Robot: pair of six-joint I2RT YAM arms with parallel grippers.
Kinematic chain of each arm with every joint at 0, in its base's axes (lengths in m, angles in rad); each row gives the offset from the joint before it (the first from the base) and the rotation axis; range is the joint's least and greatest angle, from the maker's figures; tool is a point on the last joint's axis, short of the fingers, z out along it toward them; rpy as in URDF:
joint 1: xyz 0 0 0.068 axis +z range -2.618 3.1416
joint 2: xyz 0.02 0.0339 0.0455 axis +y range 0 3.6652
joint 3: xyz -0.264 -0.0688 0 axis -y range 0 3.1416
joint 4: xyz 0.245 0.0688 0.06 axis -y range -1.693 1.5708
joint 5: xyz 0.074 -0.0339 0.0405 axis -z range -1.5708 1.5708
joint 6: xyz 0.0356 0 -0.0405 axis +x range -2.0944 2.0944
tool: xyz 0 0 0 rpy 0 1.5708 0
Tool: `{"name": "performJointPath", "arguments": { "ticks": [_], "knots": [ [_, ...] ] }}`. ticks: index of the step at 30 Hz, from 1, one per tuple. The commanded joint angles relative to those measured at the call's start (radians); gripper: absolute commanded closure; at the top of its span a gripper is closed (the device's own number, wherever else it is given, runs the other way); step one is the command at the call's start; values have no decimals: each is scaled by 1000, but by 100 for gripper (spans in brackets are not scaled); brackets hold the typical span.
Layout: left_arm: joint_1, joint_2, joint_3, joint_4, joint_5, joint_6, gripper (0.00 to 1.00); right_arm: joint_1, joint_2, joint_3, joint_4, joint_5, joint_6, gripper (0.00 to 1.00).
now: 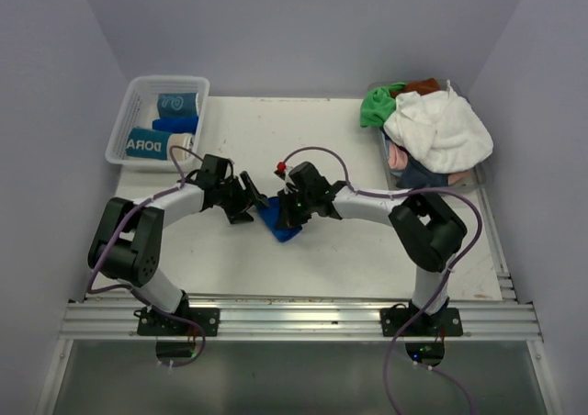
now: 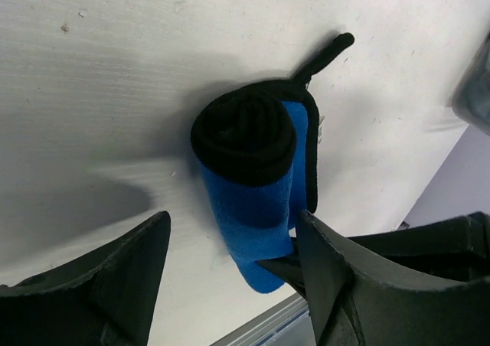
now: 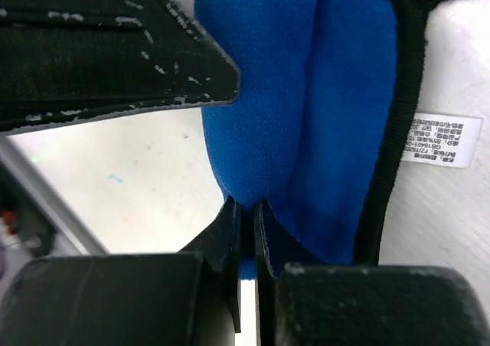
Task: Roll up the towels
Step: Roll the towel
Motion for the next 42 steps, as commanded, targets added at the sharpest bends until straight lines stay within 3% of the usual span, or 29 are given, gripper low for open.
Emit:
{"name": "performJointPath", "arguments": {
  "ticks": [1, 7, 11, 16, 18, 20, 23, 27, 31, 38, 42],
  "knots": [
    [1, -15, -27, 64, 24, -18, 30, -44, 38, -46, 125, -275, 121, 100],
    [-4, 3, -30, 100, 49, -14, 34, -115, 81, -103, 320, -476, 275, 100],
    [-7, 43, -25, 123, 60, -18, 39, -124, 107, -115, 379, -517, 322, 100],
    [-25, 89, -4, 147, 69, -21, 53, -132, 116, -118, 394, -529, 342, 100],
    [-32, 116, 7, 135, 69, -20, 62, -134, 96, -108, 342, -509, 313, 81],
    [-33, 127, 13, 127, 69, -21, 69, -135, 61, -89, 208, -445, 225, 63],
    [-33, 124, 18, 97, 49, -23, 71, -134, -25, -86, 105, -339, 158, 50],
    [-33, 115, 18, 48, 24, -34, 72, -109, -134, -62, -21, -141, 79, 50],
    [-36, 94, 5, 42, 12, -64, 72, 7, -202, 13, -185, 185, -76, 51],
    [-39, 83, -1, 22, -5, -101, 73, 213, -125, 153, -275, 494, -207, 50],
    [-39, 69, -1, 14, -20, -113, 73, 290, -53, 181, -261, 595, -241, 50]
  ]
}}
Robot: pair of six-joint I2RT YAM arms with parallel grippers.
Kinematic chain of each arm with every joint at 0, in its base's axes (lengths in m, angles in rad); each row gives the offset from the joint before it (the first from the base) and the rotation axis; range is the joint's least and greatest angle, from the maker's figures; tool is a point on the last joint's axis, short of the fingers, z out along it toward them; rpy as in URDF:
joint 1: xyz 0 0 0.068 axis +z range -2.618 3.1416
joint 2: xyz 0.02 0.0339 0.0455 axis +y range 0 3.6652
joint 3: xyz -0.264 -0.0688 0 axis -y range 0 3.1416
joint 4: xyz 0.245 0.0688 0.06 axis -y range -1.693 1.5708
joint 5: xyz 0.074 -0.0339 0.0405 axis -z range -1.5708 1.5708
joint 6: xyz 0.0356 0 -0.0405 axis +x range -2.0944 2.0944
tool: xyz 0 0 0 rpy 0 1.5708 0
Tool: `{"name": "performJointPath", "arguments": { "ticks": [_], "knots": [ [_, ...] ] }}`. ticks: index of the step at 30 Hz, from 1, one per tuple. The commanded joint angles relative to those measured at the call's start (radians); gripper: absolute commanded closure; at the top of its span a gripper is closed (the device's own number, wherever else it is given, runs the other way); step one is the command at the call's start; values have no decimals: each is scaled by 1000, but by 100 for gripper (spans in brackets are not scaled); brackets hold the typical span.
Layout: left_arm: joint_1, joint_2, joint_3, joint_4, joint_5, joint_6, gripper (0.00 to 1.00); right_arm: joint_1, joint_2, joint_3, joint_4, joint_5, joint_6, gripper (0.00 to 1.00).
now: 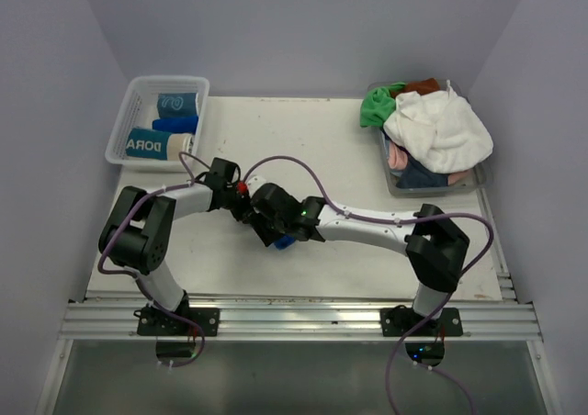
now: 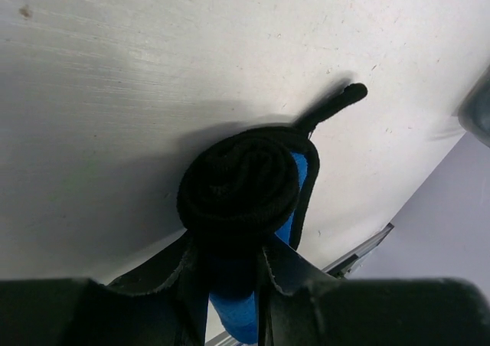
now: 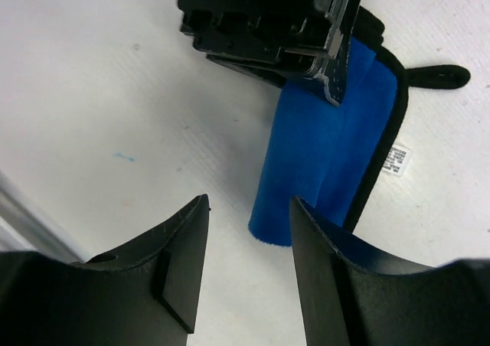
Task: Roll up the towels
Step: Roll the towel
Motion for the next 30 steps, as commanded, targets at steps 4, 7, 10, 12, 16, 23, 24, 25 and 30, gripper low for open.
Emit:
{"name": "performJointPath", "arguments": {
  "ticks": [4, 7, 10, 12, 16, 23, 24, 25, 30],
  "knots": [
    [-5, -49, 2, -59, -62, -38, 73, 50, 112, 51, -31, 224, -92, 50],
    [-5, -55, 0, -63, -70, -48, 73, 54, 142, 35, 4, 256, -81, 51],
    [-6, -61, -2, -68, -73, -58, 73, 54, 178, 40, 9, 323, -67, 57],
    [-6, -65, -5, -69, -73, -65, 73, 56, 184, 37, 18, 342, -55, 66],
    [-6, -76, -5, -72, -74, -65, 64, 45, 166, 12, 47, 322, -38, 93],
    [-3, -104, 5, -79, -73, -56, 36, -94, 84, -121, 173, 25, 37, 100],
    [-3, -108, 6, -79, -70, -51, 35, -117, 58, -145, 202, -93, 75, 100],
    [-3, -108, 8, -80, -70, -51, 33, -136, 48, -173, 275, -135, 97, 100],
    [-1, -112, 2, -66, -56, -45, 30, -237, 34, -285, 423, -423, 187, 100]
  ]
}}
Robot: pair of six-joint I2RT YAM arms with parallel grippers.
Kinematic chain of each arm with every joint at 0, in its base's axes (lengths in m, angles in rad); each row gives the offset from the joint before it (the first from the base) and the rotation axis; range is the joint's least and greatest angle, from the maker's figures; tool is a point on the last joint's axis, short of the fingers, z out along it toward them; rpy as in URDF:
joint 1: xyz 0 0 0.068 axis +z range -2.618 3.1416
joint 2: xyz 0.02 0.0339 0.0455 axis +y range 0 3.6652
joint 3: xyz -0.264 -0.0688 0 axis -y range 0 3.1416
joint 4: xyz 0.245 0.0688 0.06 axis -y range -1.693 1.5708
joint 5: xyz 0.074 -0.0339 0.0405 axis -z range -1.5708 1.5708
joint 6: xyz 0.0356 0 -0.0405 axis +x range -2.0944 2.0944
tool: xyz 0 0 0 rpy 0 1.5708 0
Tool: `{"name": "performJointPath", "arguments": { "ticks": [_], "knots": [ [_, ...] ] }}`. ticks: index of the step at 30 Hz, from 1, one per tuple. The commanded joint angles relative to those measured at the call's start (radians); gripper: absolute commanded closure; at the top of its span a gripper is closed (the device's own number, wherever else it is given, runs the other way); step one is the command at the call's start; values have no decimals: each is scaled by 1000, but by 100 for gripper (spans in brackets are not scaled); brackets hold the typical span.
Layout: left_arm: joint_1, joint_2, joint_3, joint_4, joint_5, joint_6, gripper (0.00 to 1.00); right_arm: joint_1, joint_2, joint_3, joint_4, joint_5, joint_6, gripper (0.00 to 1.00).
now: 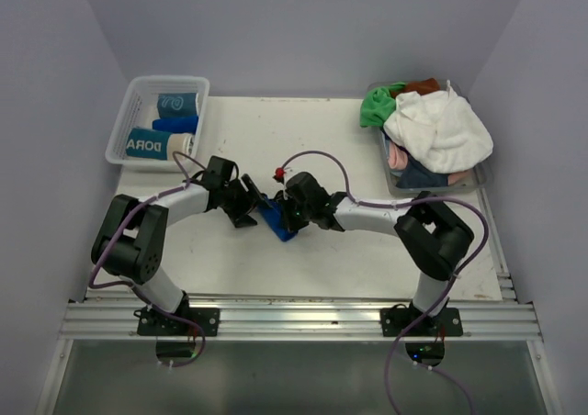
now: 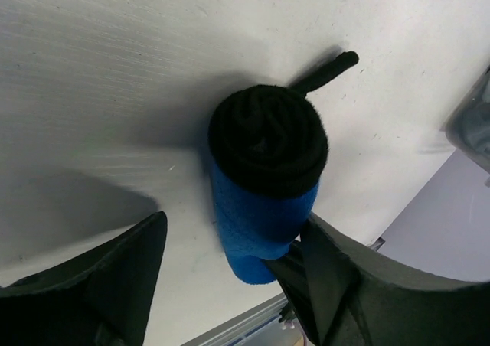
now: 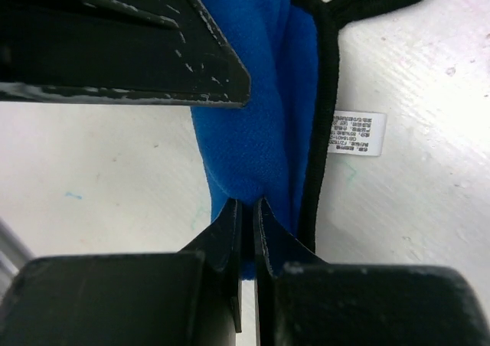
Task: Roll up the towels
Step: Roll the towel
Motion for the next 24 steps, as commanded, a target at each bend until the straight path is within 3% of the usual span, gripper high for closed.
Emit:
{"name": "performJointPath", "arguments": {
  "ticks": [1, 8, 12, 20, 23, 24],
  "knots": [
    [0, -33, 0, 5, 10, 12, 25, -46, -4, -54, 142, -266, 91, 100],
    [-2, -24, -9, 44, 36, 21, 24, -166, 53, -70, 290, -564, 232, 100],
    [-2, -25, -14, 56, 39, 22, 30, -212, 92, -74, 368, -668, 328, 100],
    [-3, 19, -17, 70, 38, 24, 55, -227, 132, -70, 357, -690, 363, 100],
    [-3, 38, -18, 73, 47, 22, 59, -229, 94, -68, 256, -589, 303, 92],
    [-3, 38, -18, 73, 47, 22, 60, -226, 74, -67, 226, -552, 265, 83]
  ]
}}
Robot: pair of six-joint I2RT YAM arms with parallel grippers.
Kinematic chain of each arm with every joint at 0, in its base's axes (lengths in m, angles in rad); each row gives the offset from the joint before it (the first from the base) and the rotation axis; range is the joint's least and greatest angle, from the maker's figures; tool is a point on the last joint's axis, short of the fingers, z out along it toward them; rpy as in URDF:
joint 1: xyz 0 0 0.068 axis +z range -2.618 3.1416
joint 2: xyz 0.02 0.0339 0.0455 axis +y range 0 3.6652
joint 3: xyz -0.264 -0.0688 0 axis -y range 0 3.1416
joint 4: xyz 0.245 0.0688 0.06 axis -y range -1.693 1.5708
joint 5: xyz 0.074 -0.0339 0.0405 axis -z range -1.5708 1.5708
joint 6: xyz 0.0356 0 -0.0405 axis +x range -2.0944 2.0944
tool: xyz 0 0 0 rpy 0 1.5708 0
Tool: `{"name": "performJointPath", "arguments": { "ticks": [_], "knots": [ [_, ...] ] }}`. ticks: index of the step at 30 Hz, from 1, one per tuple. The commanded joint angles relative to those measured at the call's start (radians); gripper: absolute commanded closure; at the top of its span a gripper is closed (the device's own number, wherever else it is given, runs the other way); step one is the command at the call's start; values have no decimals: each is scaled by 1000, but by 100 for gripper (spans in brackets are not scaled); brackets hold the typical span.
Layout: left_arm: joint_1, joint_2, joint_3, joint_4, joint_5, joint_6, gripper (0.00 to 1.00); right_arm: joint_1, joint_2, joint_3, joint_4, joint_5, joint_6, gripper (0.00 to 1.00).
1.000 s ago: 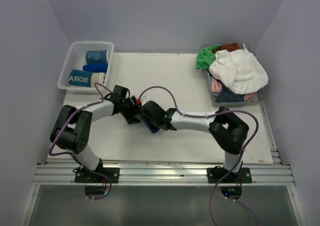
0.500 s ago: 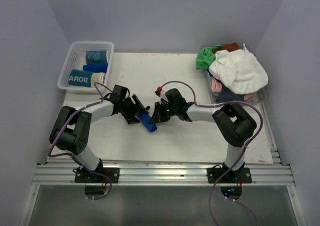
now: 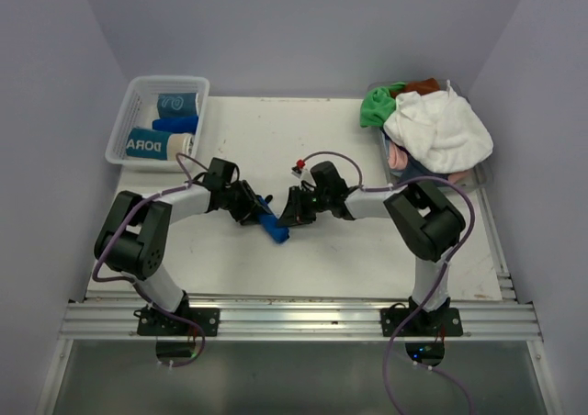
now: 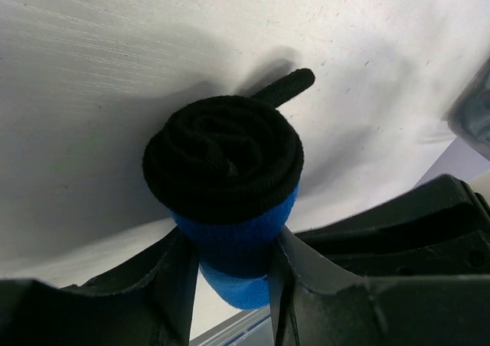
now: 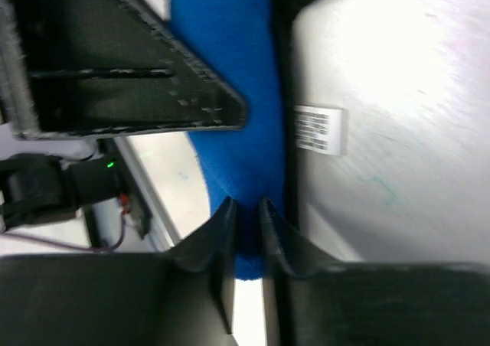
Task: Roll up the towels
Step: Place the rolled towel into the container
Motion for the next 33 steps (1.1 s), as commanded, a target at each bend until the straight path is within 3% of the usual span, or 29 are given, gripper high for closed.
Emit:
{"name": "performJointPath", "arguments": {
  "ticks": [1, 6, 15, 24, 28, 31, 32, 33],
  "knots": [
    [-3, 11, -10, 32, 8, 10, 60, 7, -97, 13, -148, 148, -83, 78],
    [-3, 8, 3, 0, -15, 20, 61, 88, -263, 35, -318, 490, -262, 56],
    [-3, -1, 10, -10, -26, 13, 61, 350, -265, 176, -476, 940, -521, 49],
    [-5, -2, 29, -32, -35, 10, 61, 473, -124, 242, -464, 1052, -614, 43],
    [-5, -7, 33, -35, -36, 8, 60, 478, -63, 244, -448, 1096, -606, 46],
    [-5, -12, 30, -37, -38, 8, 57, 478, -61, 230, -432, 1109, -592, 59],
    [-5, -12, 30, -40, -38, 7, 55, 476, -68, 227, -427, 1106, -585, 69],
    [-5, -15, 29, -41, -39, 10, 48, 478, -72, 222, -424, 1104, -577, 73]
  ]
}}
